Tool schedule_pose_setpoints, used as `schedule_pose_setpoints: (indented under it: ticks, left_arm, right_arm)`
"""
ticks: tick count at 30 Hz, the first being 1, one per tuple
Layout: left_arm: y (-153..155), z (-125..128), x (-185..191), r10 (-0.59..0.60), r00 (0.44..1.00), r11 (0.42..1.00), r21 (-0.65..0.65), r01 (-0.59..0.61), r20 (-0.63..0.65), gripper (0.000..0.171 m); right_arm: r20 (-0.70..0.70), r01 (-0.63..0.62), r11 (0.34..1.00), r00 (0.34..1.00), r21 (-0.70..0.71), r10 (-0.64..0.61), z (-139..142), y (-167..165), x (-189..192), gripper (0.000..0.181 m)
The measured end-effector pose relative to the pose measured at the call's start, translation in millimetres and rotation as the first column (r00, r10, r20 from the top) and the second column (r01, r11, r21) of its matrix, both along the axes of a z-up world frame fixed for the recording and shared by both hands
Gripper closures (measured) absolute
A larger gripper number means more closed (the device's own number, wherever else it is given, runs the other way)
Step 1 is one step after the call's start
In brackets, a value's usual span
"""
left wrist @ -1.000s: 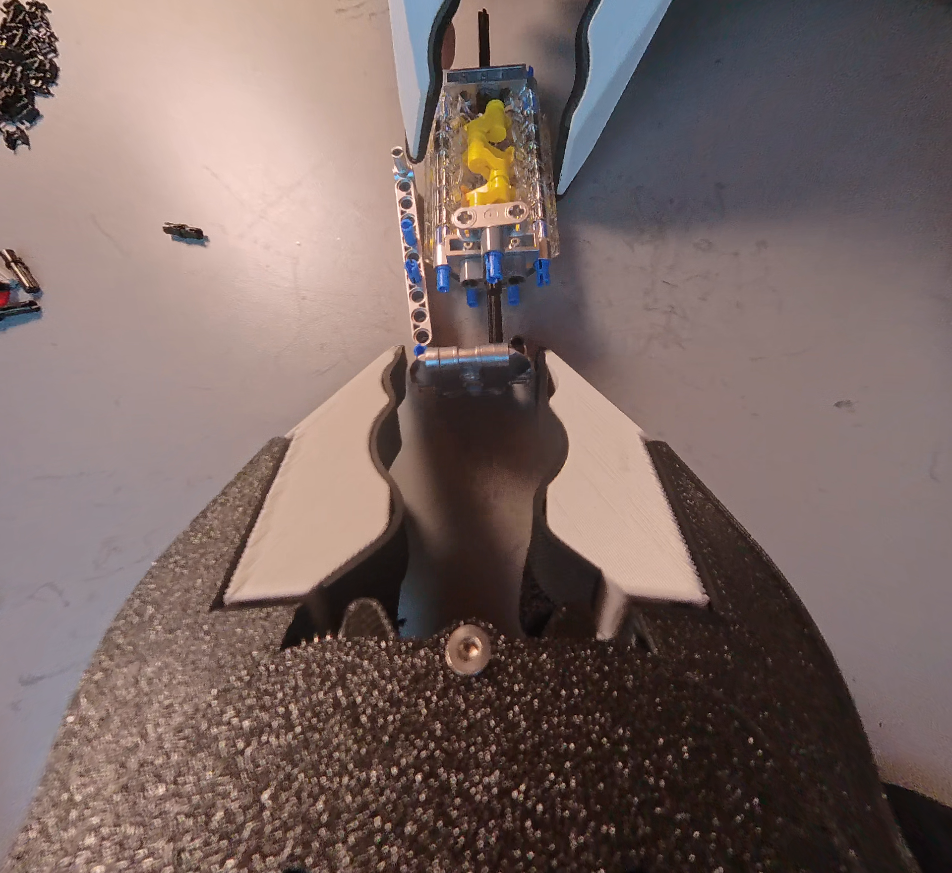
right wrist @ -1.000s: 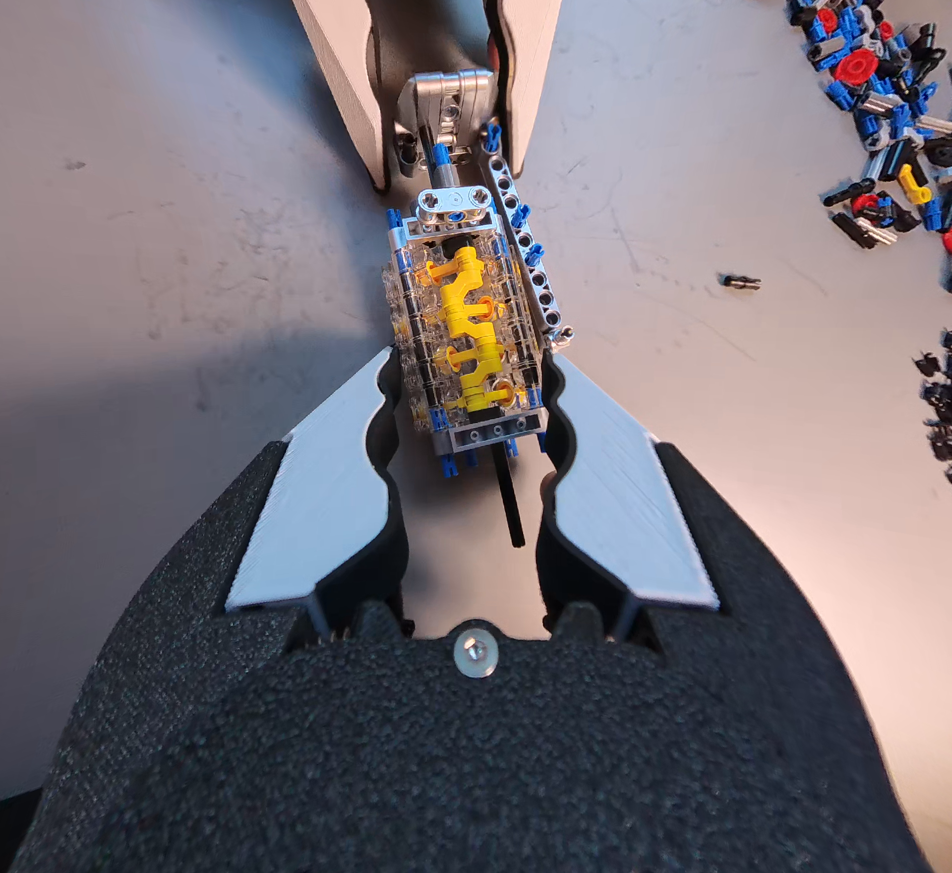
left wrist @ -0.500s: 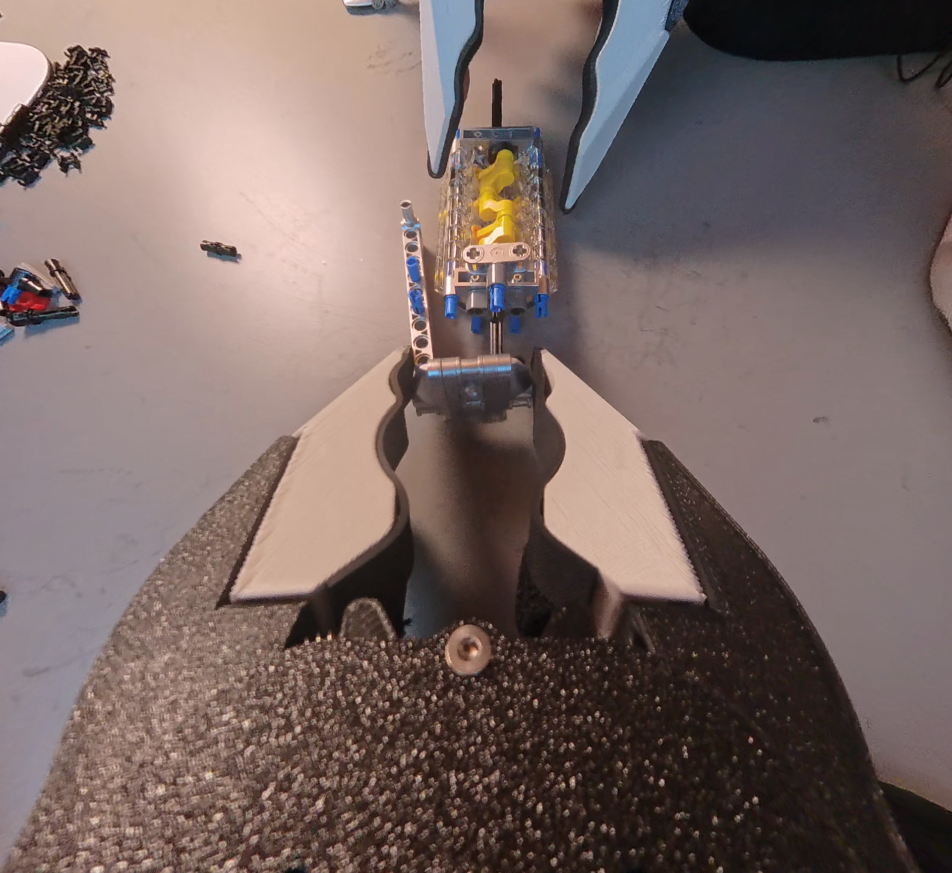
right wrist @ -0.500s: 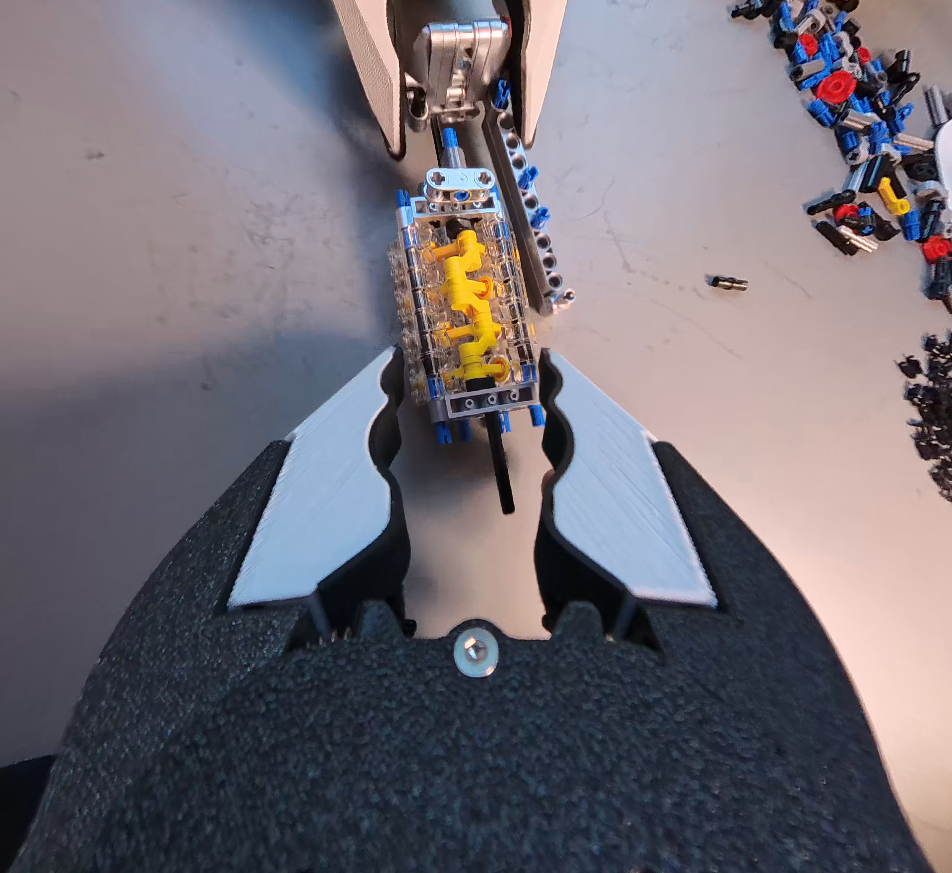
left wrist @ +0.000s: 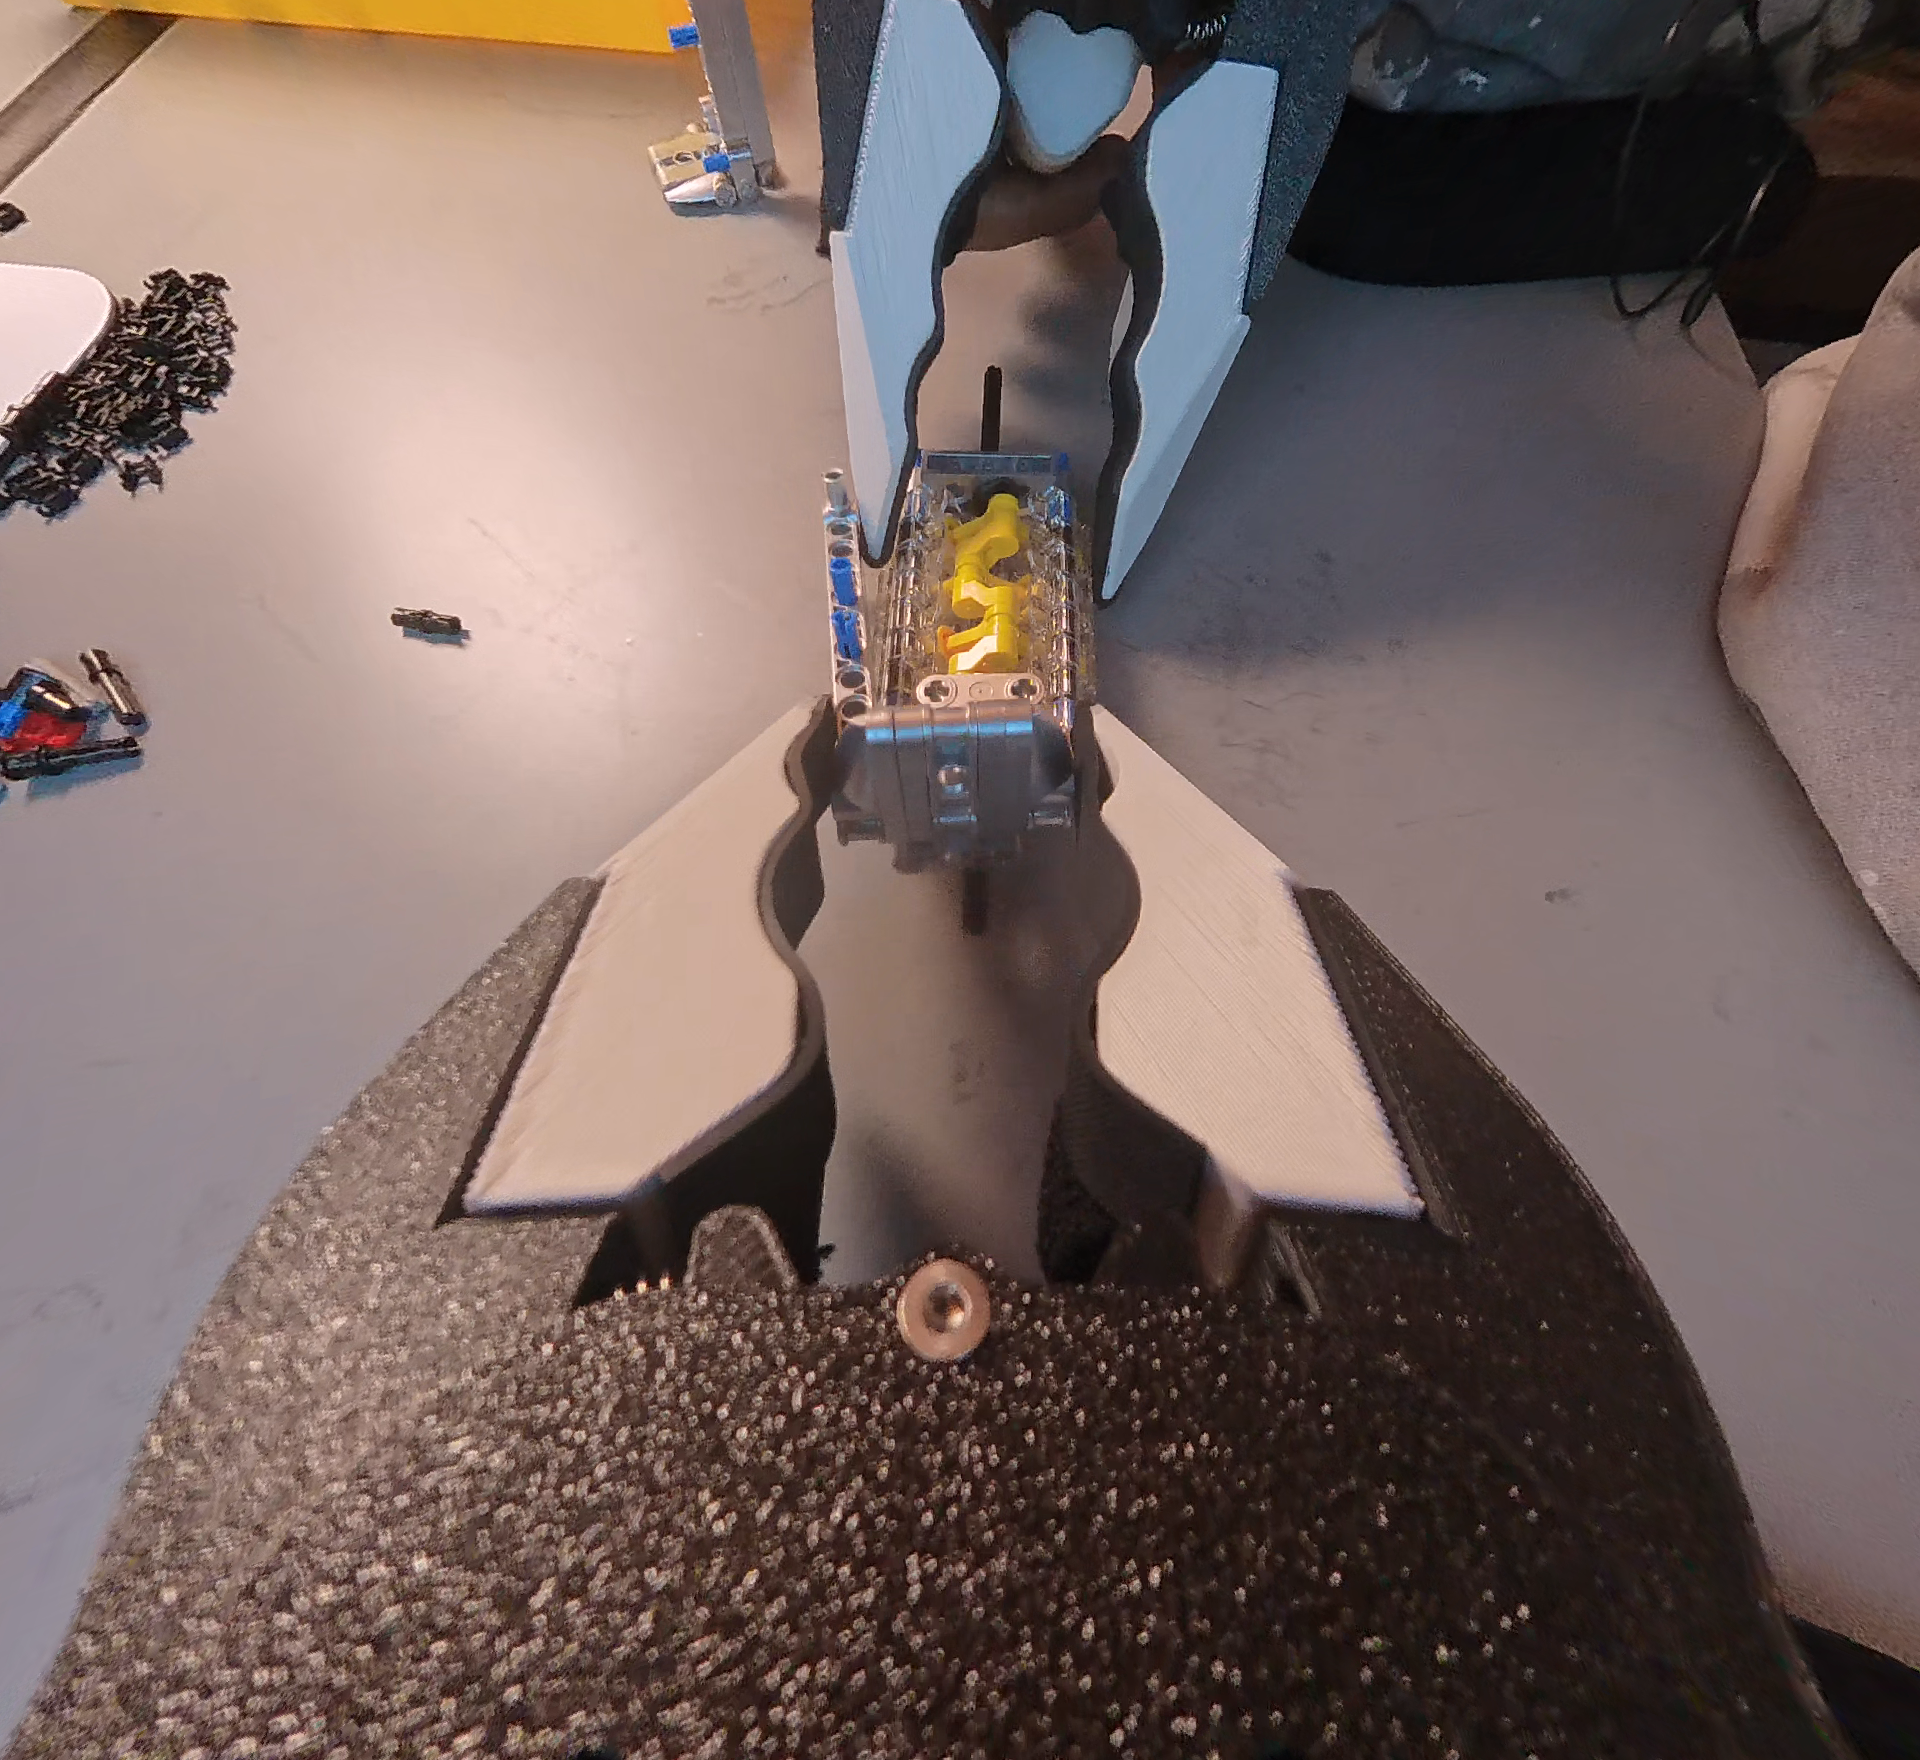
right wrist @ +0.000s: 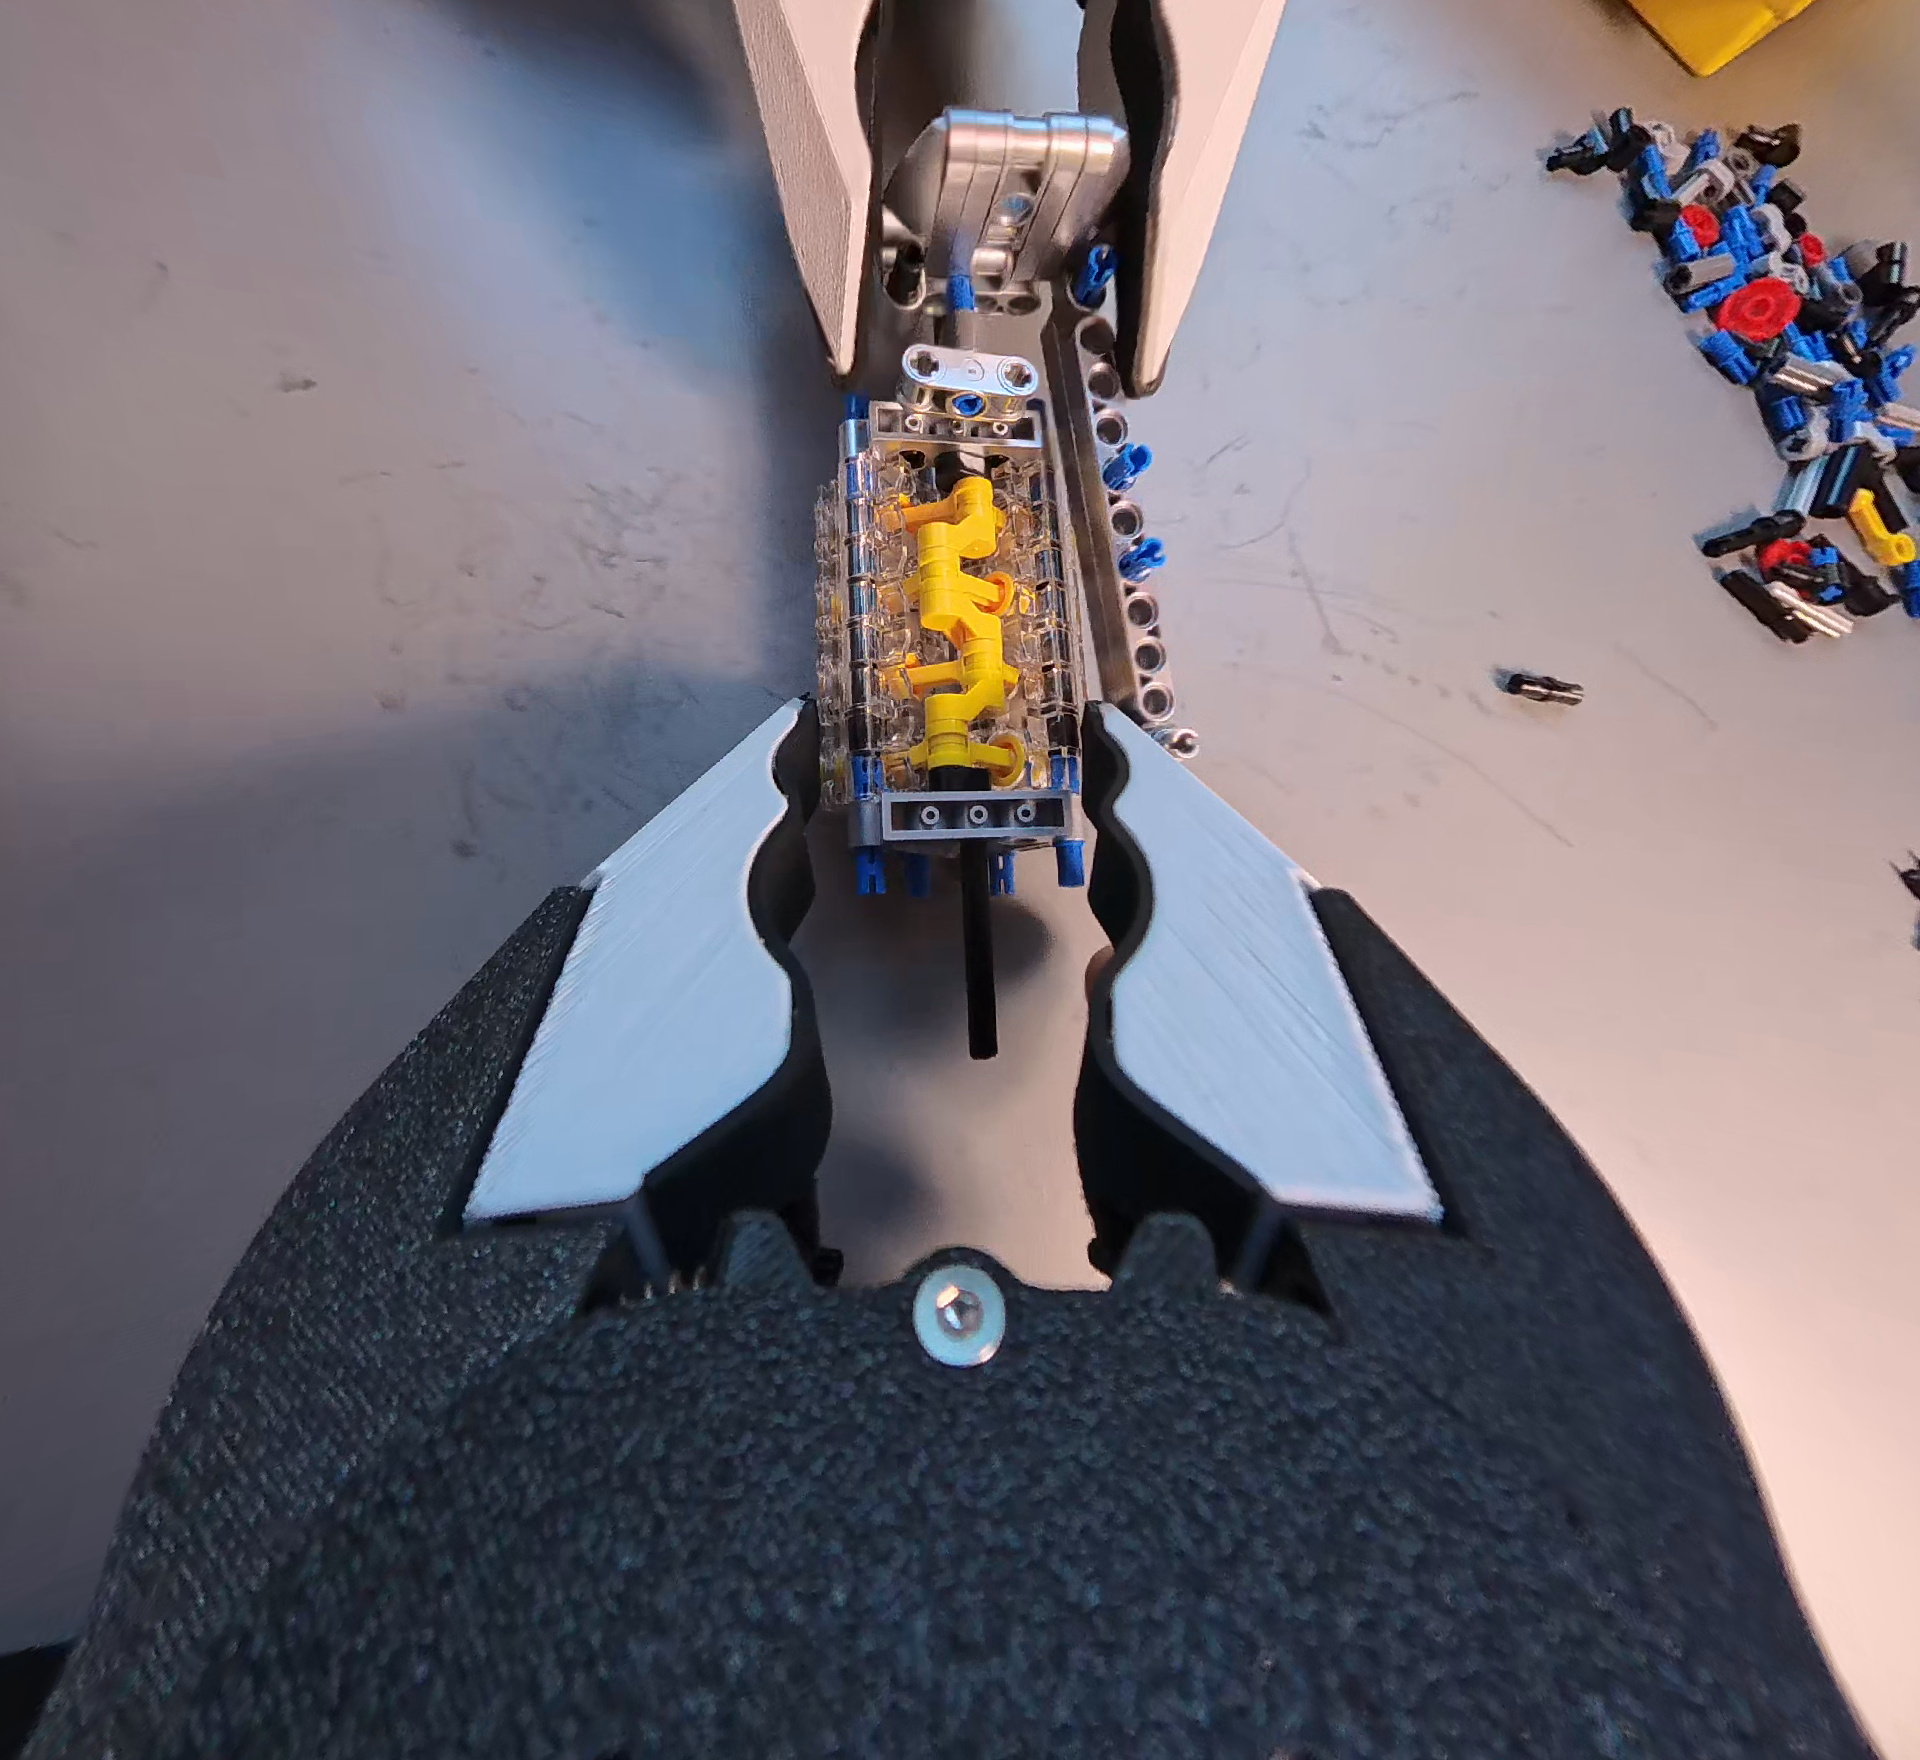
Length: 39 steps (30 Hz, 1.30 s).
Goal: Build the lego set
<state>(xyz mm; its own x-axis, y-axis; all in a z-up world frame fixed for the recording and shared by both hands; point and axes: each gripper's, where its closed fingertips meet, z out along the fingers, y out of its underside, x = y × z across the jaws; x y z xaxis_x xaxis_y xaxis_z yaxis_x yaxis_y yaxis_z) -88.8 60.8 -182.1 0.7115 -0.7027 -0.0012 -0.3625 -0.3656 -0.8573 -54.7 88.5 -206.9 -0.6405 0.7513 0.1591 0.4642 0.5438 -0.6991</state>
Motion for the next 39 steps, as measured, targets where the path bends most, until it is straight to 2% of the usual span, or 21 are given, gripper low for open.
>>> schedule_pose_setpoints:
  ticks: [4, 9, 12, 14, 15, 16, 18, 31, 39]
  left_arm:
    - [1.2, 10.9, -0.4, -0.001, 0.998, 0.999, 0.033, -0.001, 0.062, 0.128]
    - [1.1, 29.2, -1.0, -0.003, 0.985, 0.997, 0.079, -0.010, 0.173, 0.128]
    - [-0.3, 40.5, 4.2, -0.033, 0.973, 0.994, 0.109, 0.008, 0.229, 0.128]
    - [-1.3, 44.4, 8.9, -0.053, 0.969, 0.992, 0.124, 0.023, 0.242, 0.128]
    - [-1.6, 45.6, 11.3, -0.060, 0.968, 0.991, 0.131, 0.028, 0.244, 0.128]
    - [-2.2, 46.0, 13.5, -0.067, 0.968, 0.990, 0.136, 0.035, 0.241, 0.128]
    - [-1.2, 45.2, 13.6, -0.060, 0.973, 0.989, 0.147, 0.028, 0.223, 0.128]
    - [-5.1, 13.5, -16.5, 0.052, 0.997, 0.997, 0.052, -0.055, 0.061, 0.123]
    - [-10.1, 5.7, -16.7, 0.045, 0.998, 0.999, 0.002, -0.045, 0.040, 0.124]
  right_arm:
    - [-0.005, 0.001, 1.000, 1.000, -0.021, -0.001, 2.6, 1.1, 1.3, 0.131]
    - [-0.091, 0.063, 0.984, 0.993, -0.168, -0.079, 40.4, 17.1, 1.0, 0.133]
    - [-0.135, 0.093, 0.969, 0.983, -0.229, -0.126, 53.2, 23.1, -5.8, 0.133]
    - [-0.130, 0.087, 0.961, 0.984, -0.263, -0.125, 52.2, 19.1, -9.8, 0.141]
    - [-0.133, 0.070, 0.959, 0.985, -0.276, -0.110, 52.1, 13.8, -11.7, 0.153]
    - [-0.140, 0.054, 0.957, 0.985, -0.284, -0.097, 52.3, 8.9, -13.8, 0.166]
    - [-0.126, 0.021, 0.956, 0.990, -0.293, -0.060, 49.9, 1.4, -14.3, 0.173]
    - [-0.122, -0.019, 0.934, 0.992, -0.356, -0.026, 51.1, 4.4, -34.6, 0.174]
    - [-0.173, -0.051, 0.904, 0.985, -0.425, -0.025, 63.7, -2.5, -42.7, 0.174]
